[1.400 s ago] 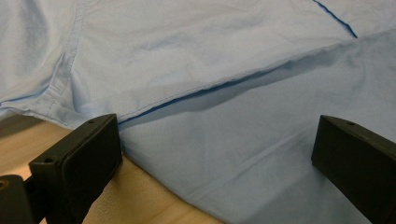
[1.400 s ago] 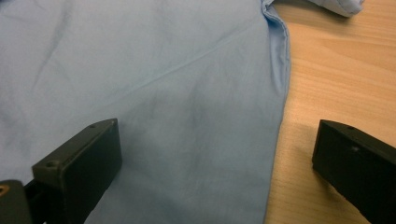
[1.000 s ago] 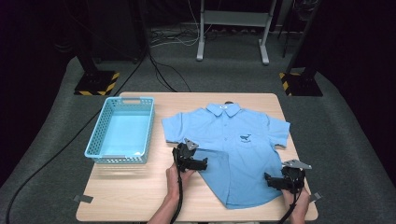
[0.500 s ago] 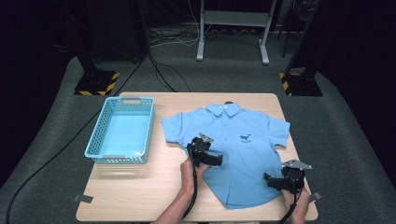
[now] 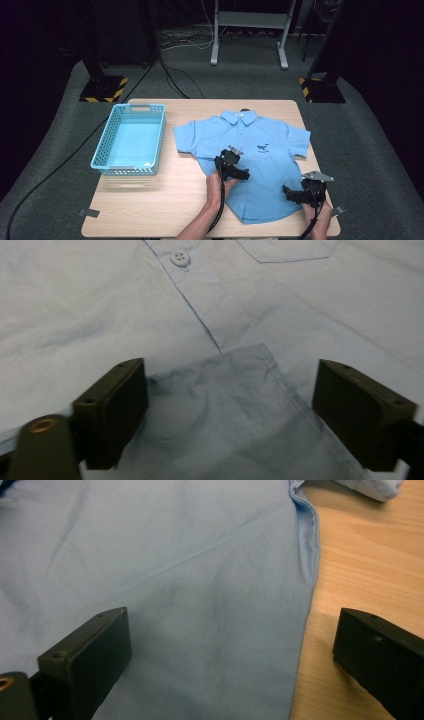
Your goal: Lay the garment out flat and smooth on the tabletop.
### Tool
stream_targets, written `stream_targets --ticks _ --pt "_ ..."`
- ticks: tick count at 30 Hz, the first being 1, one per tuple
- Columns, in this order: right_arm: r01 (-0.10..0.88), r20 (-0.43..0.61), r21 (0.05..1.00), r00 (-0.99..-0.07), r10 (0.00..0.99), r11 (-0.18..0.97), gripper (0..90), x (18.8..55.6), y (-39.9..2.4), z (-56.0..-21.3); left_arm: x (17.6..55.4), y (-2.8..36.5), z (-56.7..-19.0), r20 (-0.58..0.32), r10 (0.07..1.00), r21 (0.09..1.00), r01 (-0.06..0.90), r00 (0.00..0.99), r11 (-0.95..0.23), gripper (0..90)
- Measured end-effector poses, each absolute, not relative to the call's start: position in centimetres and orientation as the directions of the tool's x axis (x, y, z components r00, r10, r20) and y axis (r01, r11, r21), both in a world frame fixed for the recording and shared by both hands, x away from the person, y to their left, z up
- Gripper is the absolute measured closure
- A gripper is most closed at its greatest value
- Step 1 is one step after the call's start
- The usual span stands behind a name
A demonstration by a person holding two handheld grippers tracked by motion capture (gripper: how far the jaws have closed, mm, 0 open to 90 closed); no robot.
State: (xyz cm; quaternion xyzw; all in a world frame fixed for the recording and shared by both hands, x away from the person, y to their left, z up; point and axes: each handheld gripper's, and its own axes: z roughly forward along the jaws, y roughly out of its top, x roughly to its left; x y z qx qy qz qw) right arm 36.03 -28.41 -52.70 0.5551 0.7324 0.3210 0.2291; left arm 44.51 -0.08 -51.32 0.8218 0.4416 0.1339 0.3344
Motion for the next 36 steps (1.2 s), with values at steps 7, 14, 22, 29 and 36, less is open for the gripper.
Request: stream_targets --ticks 7,14,22,29,36 --pt "0.667 0.017 0.723 -0.277 0.961 0.179 1.6 36.0 -28.4 -52.7 44.0 0.3 -51.2 -0.022 0.826 0.676 0.617 0.563 -0.402 36.7" --pt "0.667 0.016 0.723 -0.276 0.961 0.179 1.6 36.0 -28.4 -52.7 43.9 0.9 -51.0 -0.028 0.822 0.676 0.617 0.569 -0.404 61.3" --pt "0.667 0.016 0.723 -0.273 0.962 0.178 1.7 36.0 -28.4 -52.7 43.8 1.5 -51.0 -0.042 0.814 0.685 0.61 0.579 -0.398 83.9" --pt "0.667 0.016 0.723 -0.274 0.962 0.178 1.7 36.0 -28.4 -52.7 43.3 2.0 -50.4 -0.051 0.807 0.707 0.592 0.588 -0.387 87.7" --pt "0.668 0.017 0.724 -0.268 0.963 0.174 1.8 36.0 -28.4 -52.7 42.6 3.3 -49.9 -0.068 0.812 0.736 0.578 0.58 -0.351 87.9"
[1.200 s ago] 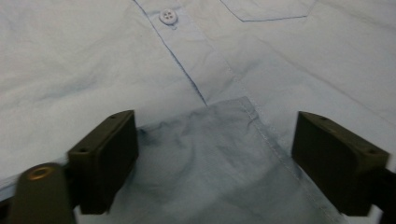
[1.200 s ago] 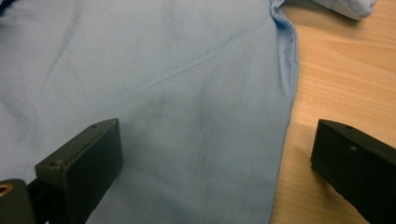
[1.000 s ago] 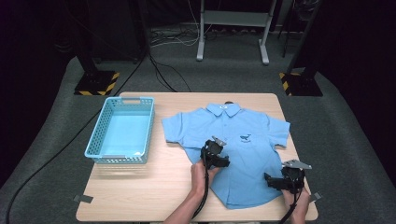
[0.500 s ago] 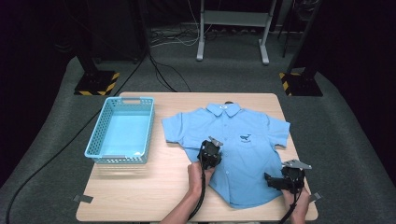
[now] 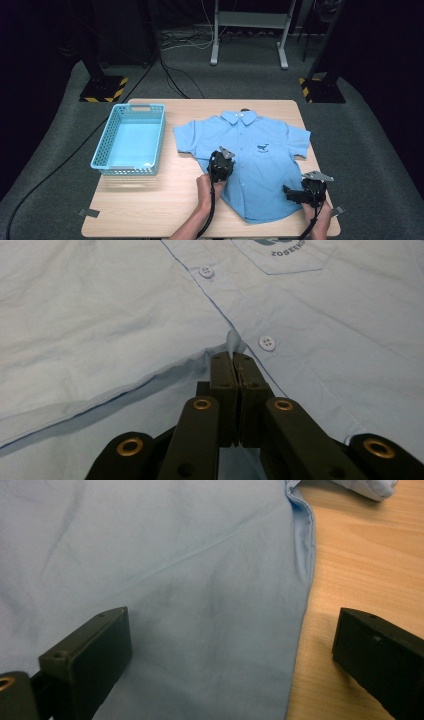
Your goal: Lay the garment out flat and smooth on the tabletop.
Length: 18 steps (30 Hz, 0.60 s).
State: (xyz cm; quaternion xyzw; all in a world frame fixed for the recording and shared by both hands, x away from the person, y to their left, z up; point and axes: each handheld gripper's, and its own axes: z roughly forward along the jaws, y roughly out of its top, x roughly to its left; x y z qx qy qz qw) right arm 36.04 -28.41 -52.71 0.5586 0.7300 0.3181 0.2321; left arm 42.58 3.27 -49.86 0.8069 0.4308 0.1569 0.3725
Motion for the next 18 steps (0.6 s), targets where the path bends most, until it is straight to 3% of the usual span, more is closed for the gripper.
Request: stream_targets --ticks 18 --pt "0.668 0.016 0.724 -0.264 0.964 0.171 1.8 36.1 -28.4 -52.7 40.5 6.4 -48.8 -0.078 0.822 0.776 0.552 0.564 -0.304 87.8"
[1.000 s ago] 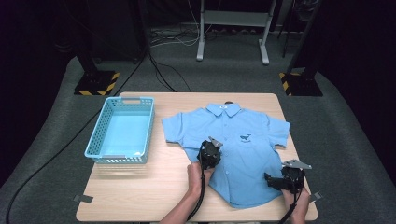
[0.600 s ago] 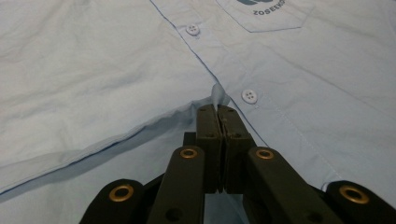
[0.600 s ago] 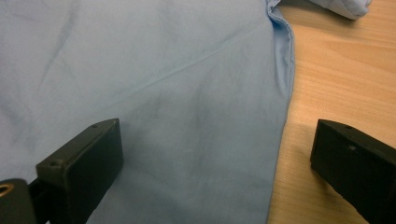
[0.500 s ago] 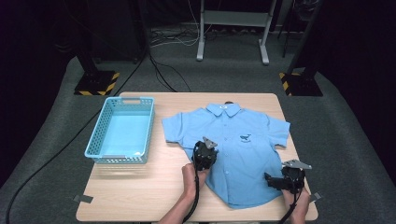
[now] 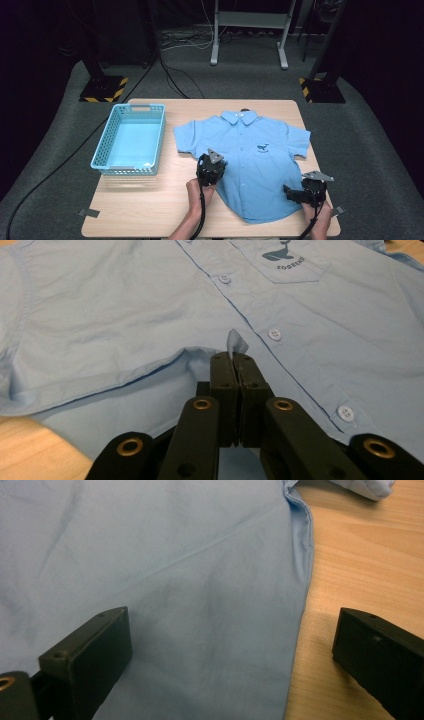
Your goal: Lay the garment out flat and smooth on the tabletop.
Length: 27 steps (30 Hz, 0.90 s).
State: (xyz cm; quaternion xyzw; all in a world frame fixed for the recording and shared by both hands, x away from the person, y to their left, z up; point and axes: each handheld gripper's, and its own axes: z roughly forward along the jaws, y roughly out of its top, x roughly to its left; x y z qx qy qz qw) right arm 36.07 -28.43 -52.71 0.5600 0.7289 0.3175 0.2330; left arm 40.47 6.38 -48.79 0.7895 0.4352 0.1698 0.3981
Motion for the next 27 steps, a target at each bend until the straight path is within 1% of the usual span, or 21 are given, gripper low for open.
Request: stream_targets --ticks 16,27 --pt "0.669 0.014 0.724 -0.262 0.965 0.171 1.9 36.1 -28.4 -52.7 37.9 8.2 -48.1 -0.068 0.817 0.804 0.516 0.573 -0.295 87.8" --pt "0.669 0.014 0.723 -0.262 0.965 0.171 1.9 36.1 -28.4 -52.7 36.2 10.2 -48.6 -0.092 0.832 0.806 0.532 0.547 -0.261 87.8"
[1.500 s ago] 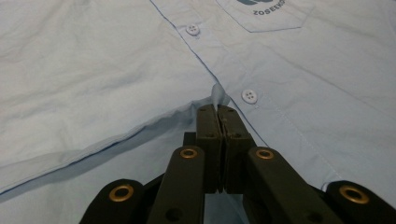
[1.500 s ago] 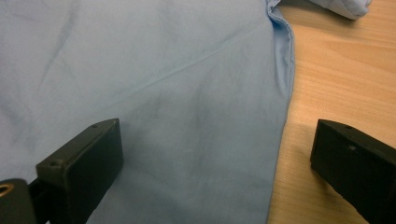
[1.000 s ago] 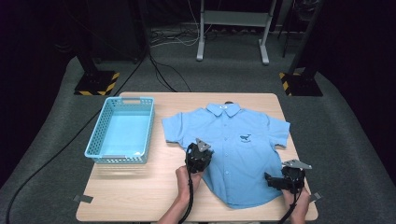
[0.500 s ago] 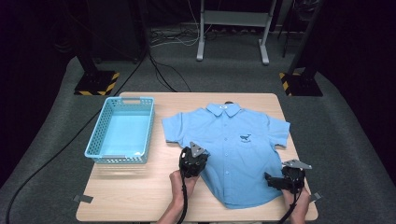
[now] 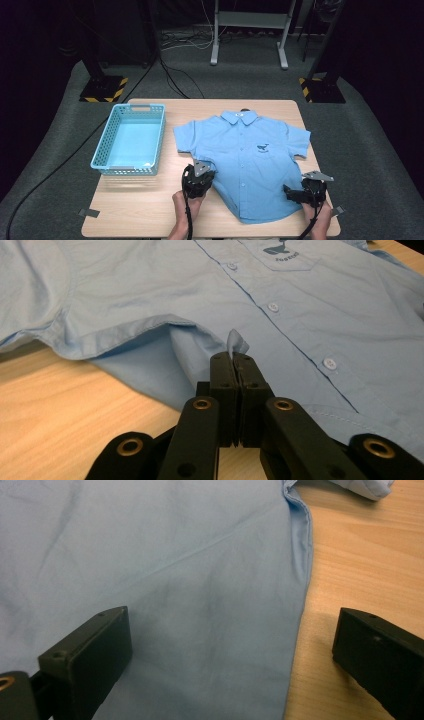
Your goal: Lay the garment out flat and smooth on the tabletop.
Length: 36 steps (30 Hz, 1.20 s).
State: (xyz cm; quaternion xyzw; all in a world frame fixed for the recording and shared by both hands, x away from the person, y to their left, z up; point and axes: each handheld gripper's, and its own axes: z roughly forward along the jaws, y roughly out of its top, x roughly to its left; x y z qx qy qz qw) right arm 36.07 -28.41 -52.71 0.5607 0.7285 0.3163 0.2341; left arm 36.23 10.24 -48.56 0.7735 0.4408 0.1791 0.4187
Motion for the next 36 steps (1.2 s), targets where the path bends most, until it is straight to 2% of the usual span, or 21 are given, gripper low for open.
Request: stream_targets --ticks 27,36 --pt "0.669 0.013 0.724 -0.258 0.966 0.169 2.1 36.1 -28.4 -52.7 32.2 13.9 -51.2 -0.051 0.866 0.78 0.561 0.497 -0.276 87.5" --pt "0.669 0.012 0.724 -0.257 0.966 0.169 2.1 36.1 -28.4 -52.7 31.1 14.8 -51.9 -0.036 0.874 0.765 0.576 0.485 -0.289 84.7"
